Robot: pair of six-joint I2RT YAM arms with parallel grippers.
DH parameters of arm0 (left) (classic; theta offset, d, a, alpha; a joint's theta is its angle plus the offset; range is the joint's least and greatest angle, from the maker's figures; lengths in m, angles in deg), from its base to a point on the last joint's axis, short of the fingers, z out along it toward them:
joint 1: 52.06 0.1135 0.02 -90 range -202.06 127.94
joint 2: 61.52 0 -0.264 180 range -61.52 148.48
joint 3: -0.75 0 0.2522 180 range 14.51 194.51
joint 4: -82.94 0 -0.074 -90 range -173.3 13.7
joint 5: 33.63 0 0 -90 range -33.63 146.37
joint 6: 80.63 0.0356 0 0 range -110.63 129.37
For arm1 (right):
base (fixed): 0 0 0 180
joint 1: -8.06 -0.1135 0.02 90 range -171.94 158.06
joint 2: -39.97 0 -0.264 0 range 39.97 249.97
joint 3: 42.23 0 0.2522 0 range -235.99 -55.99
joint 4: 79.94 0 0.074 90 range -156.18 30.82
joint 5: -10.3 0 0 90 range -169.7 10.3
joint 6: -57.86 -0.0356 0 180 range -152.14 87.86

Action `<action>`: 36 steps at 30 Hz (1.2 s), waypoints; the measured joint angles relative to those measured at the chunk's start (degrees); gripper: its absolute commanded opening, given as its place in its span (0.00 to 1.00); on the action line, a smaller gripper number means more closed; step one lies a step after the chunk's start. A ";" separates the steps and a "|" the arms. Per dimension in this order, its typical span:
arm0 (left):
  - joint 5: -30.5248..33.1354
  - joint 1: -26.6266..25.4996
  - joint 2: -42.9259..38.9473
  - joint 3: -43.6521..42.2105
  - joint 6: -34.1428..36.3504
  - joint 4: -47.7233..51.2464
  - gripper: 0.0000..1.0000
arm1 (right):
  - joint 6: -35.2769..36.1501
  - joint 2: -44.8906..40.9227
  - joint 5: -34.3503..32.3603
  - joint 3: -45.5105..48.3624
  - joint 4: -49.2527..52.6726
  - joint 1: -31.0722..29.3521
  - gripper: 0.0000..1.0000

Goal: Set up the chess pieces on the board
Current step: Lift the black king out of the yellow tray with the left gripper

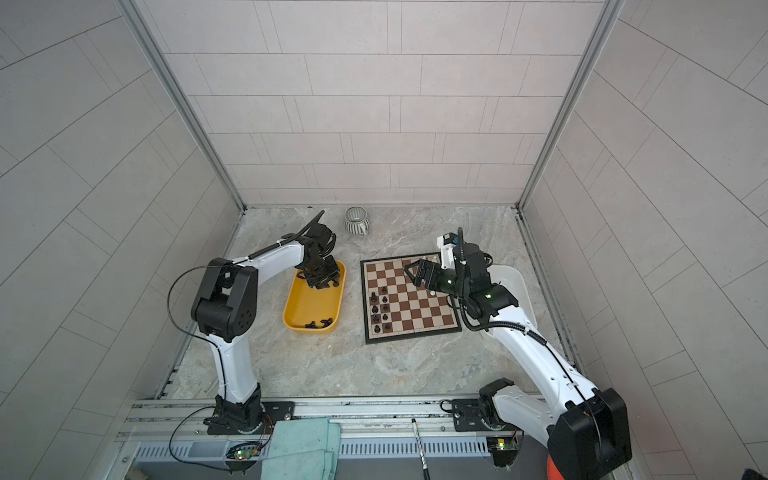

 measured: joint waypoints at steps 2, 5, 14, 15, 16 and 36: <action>0.50 0.02 0.87 0.79 1.18 0.50 0.43 | -0.24 0.00 0.02 0.00 -0.11 0.00 0.93; 1.31 -0.07 1.53 1.25 2.89 0.59 0.45 | -0.52 0.00 0.04 0.00 -0.48 0.00 0.93; 4.20 -0.44 2.47 1.95 6.97 1.88 0.37 | -0.94 0.00 0.24 0.11 -1.49 0.00 0.93; 4.35 -0.44 2.64 2.10 7.43 1.92 0.37 | -0.98 0.00 0.24 0.11 -1.53 0.00 0.93; 4.42 -0.44 2.80 2.27 7.87 1.99 0.37 | -1.03 0.00 0.24 0.11 -1.60 0.00 0.93; 6.54 -2.25 3.85 3.56 13.14 2.82 0.20 | -1.01 0.04 0.24 0.07 -1.62 0.00 0.93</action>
